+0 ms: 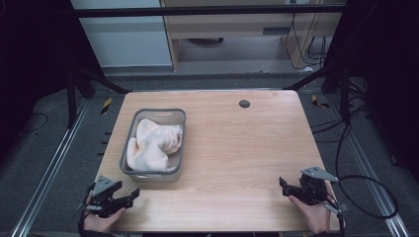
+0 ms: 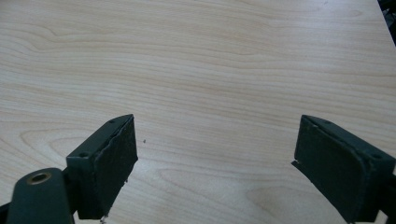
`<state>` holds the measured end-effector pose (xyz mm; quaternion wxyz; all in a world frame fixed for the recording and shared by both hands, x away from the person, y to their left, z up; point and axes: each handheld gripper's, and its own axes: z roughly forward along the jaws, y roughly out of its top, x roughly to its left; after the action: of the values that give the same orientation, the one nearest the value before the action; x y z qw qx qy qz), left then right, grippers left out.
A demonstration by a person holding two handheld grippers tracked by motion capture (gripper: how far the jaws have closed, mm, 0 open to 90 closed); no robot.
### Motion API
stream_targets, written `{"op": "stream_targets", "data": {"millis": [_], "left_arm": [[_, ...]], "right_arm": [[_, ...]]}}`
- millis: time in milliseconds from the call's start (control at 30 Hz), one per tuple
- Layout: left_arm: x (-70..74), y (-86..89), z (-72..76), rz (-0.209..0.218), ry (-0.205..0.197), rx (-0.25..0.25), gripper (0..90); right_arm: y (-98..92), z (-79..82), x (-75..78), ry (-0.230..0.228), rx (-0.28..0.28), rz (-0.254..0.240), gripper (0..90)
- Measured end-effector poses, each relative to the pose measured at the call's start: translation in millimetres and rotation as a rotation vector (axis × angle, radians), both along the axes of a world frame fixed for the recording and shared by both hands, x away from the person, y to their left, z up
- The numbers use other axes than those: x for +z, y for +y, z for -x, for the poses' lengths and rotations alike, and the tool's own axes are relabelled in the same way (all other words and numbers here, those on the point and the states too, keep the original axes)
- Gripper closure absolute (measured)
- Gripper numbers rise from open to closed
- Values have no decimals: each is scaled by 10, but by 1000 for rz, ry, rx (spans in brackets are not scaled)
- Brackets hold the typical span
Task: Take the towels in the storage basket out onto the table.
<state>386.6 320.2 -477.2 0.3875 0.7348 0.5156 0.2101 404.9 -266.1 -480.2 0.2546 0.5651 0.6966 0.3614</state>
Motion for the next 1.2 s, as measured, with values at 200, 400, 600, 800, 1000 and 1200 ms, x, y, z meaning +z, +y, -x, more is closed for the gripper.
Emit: {"op": "stream_targets", "data": {"millis": [200,400,600,800,1000,1200], "left_arm": [[68,25,21,26,-10,6,251],[183,56,58,52,-50,8,263],[265,69,76,69,-53,19,268],[354,81,93,84,-73,14,272],[468,68,94,90,-92,-5,275],[576,71,61,89,-94,-11,273]], "right_arm": [[17,17,-12,-4,14,19,121],[18,8,-29,-1,18,35,111],[10,1,-36,-9,11,49,107],[-7,-1,-42,-5,8,49,107],[-3,5,-49,1,11,47,107],[22,7,-61,7,20,46,107]]}}
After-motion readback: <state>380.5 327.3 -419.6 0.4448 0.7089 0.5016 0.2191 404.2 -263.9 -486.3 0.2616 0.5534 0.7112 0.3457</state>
